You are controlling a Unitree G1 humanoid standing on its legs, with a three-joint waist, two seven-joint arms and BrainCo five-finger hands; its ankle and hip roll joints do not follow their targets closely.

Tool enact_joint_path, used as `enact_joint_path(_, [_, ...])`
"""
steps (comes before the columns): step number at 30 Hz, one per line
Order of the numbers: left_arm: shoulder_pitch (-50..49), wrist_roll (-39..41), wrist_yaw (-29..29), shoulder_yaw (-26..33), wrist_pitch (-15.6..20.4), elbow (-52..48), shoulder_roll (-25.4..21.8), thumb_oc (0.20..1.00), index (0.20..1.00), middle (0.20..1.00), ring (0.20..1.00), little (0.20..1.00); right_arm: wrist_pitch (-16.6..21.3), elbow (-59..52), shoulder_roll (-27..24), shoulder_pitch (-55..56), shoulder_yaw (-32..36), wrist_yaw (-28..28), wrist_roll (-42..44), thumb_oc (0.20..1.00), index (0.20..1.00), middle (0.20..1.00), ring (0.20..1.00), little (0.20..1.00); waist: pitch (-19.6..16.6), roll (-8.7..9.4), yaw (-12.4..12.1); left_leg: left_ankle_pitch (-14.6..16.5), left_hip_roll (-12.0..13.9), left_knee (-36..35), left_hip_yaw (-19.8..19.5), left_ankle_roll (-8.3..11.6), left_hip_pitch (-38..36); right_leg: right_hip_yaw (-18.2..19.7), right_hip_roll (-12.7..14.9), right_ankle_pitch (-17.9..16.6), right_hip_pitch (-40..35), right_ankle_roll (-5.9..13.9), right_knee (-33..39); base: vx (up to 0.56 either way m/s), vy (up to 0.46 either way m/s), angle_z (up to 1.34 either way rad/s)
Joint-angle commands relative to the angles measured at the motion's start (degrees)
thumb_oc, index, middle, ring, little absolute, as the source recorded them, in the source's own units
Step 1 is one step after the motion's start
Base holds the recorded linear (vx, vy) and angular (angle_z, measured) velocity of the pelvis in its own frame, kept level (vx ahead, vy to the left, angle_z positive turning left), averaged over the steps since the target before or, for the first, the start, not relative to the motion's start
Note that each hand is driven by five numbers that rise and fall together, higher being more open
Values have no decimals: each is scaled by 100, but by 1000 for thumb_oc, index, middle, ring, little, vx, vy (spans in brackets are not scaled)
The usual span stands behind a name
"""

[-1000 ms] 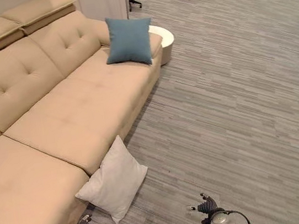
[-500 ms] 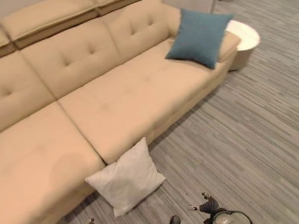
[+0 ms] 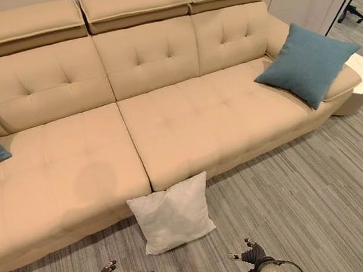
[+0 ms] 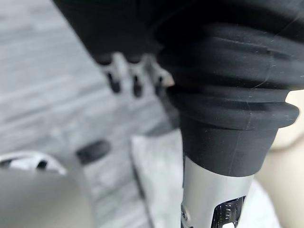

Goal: Pick up all the scattered cushions and arrange them neatly on the sofa.

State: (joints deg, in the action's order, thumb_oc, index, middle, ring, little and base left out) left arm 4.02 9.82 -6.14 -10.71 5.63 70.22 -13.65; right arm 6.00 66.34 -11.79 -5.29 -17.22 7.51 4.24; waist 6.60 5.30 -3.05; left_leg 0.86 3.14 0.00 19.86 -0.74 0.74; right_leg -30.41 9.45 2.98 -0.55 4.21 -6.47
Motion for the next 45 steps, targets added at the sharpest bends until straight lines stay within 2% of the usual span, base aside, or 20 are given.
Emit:
enact_joint_path(1, [107,-90,60,-13,109,164,-15,1000,1000,1000,1000,1000,61,-17,-28,-225,-102,17,-98,1000,1000,1000,1000,1000,111,62,-85,57,-80,202,-299,188,182,443,358,-179,-8,708,-833,127,208,-20])
enact_joint_path(2, [122,-71,57,-31,107,122,-41,1000,1000,1000,1000,1000,65,-43,-24,-260,-118,28,-98,1000,1000,1000,1000,1000,142,38,-67,48,-101,188,-360,154,150,622,350,-186,130,711,-1100,21,87,-14])
enact_joint_path(3, [161,-72,54,-54,118,95,-71,1000,1000,1000,1000,1000,65,-67,-24,-288,-123,17,-86,1000,1000,1000,1000,1000,164,5,-27,-67,-98,162,-387,104,175,831,228,-270,303,625,-1169,116,117,-14])
enact_joint_path(4, [166,-116,70,-86,137,96,-87,1000,1000,1000,1000,1000,69,-120,-34,-264,-151,14,-106,1000,1000,1000,1000,1000,146,-6,-3,-56,-168,54,-518,97,70,1034,180,-232,272,588,-892,80,68,9])
enact_joint_path(5, [166,-116,70,-86,137,96,-87,1000,1000,1000,1000,1000,69,-120,-34,-263,-151,14,-106,1000,1000,1000,1000,1000,149,-7,-2,-58,-168,51,-518,98,64,1033,179,-233,265,588,-887,146,36,18])
enact_joint_path(7, [183,-108,69,-117,157,97,-95,1000,1000,1000,1000,1000,81,-165,-57,-259,-161,-1,-85,1000,1000,1000,1000,1000,104,-8,46,-74,-198,-55,-635,120,22,1295,53,-239,310,538,-472,116,-13,28])
enact_joint_path(9, [191,-104,53,-96,164,134,-101,1000,1000,1000,1000,1000,91,-143,-50,-280,-176,11,-81,1000,1000,1000,1000,1000,108,26,56,-52,-206,-103,-758,157,-23,1530,65,-485,433,605,78,159,-67,17])
enact_joint_path(13, [170,-102,39,-54,181,185,-101,1000,1000,1000,1000,1000,93,-146,-43,-253,-196,0,-106,1000,1000,1000,1000,1000,152,63,125,0,-223,-90,-912,186,-91,1817,15,-686,579,658,353,91,-50,28])
enact_joint_path(17, [117,-102,56,-27,183,242,-74,1000,1000,1000,1000,1000,80,-128,-54,-202,-240,-25,-180,1000,1000,1000,1000,1000,212,128,112,49,-207,45,-1032,243,-74,1722,2,-668,467,649,482,73,-104,24])
enact_joint_path(18, [93,-91,53,-22,167,267,-51,1000,1000,1000,1000,1000,81,-115,-78,-170,-240,-21,-178,1000,1000,1000,1000,1000,213,132,97,12,-158,48,-1077,321,-48,1575,-24,-656,389,618,567,44,-131,15])
enact_joint_path(25, [156,-10,6,-141,206,134,12,1000,1000,1000,1000,1000,141,-223,-174,-134,-233,41,-98,1000,1000,1000,1000,1000,323,77,152,-117,-9,80,-1213,495,169,1205,-120,-562,282,513,728,-14,-130,32])
enact_joint_path(29, [589,367,-221,-307,360,-404,-68,1000,1000,1000,1000,1000,257,-589,-299,-404,-251,239,90,1000,1000,1000,1000,1000,799,21,143,-222,60,387,-1325,565,808,1039,-80,-517,743,431,482,-221,-79,31])
enact_joint_path(30, [1001,612,-450,-404,488,-739,-139,1000,1000,1000,1000,1000,324,-791,-432,-719,-231,428,226,1000,1000,1000,1000,1000,1149,-38,162,-211,69,782,-1407,561,1378,978,4,-510,1302,358,115,-374,-66,18])
enact_joint_path(31, [1133,727,-544,-427,551,-891,-157,1000,1000,1000,1000,1000,362,-947,-481,-833,-216,487,287,1000,1000,1000,1000,1000,1237,-63,184,-213,79,914,-1400,558,1606,972,47,-508,1538,340,-18,-273,-32,18])
enact_joint_path(32, [1134,727,-544,-427,550,-891,-157,1000,1000,1000,1000,1000,361,-947,-482,-834,-215,487,287,1000,1000,1000,1000,1000,1229,-64,186,-211,79,921,-1402,558,1619,971,48,-506,1550,339,-23,-132,4,18])
enact_joint_path(34, [1644,986,-927,-464,727,-1277,-312,1000,1000,1000,1000,1000,439,-1420,-649,-1325,-226,781,401,1000,1000,1000,1000,1000,1404,-127,229,-49,179,1361,-1393,569,2328,1099,131,-360,2391,342,-579,-127,19,12])
enact_joint_path(36, [1976,1209,-1083,-476,860,-1453,-382,1000,1000,1000,1000,1000,489,-1520,-741,-1719,-248,937,477,1000,1000,1000,1000,1000,1487,-144,251,-17,248,1669,-1373,565,2868,1155,207,-310,2942,330,-910,-116,25,-8])
enact_joint_path(37, [1984,1211,-1081,-474,861,-1450,-383,1000,1000,1000,1000,1000,489,-1516,-741,-1727,-248,937,478,1000,1000,1000,1000,1000,1467,-143,253,-9,249,1692,-1374,564,2908,1158,211,-302,2981,329,-930,-90,21,-8])
enact_joint_path(39, [2501,1412,-1338,-479,950,-1703,-573,1000,1000,1000,1000,1000,515,-1796,-1005,-2352,-212,1205,502,1000,1000,1000,1000,1000,1563,-154,308,51,357,2132,-1356,563,3683,1219,327,-249,3748,329,-1378,-105,31,-5])
enact_joint_path(45, [3277,1482,-1703,-475,990,-1959,-768,1000,1000,1000,1000,1000,520,-1811,-1375,-3214,-37,1695,430,1000,1000,1000,1000,1000,1606,-241,398,246,464,2957,-1448,571,5038,1364,532,-14,5075,296,-2318,-19,11,4])
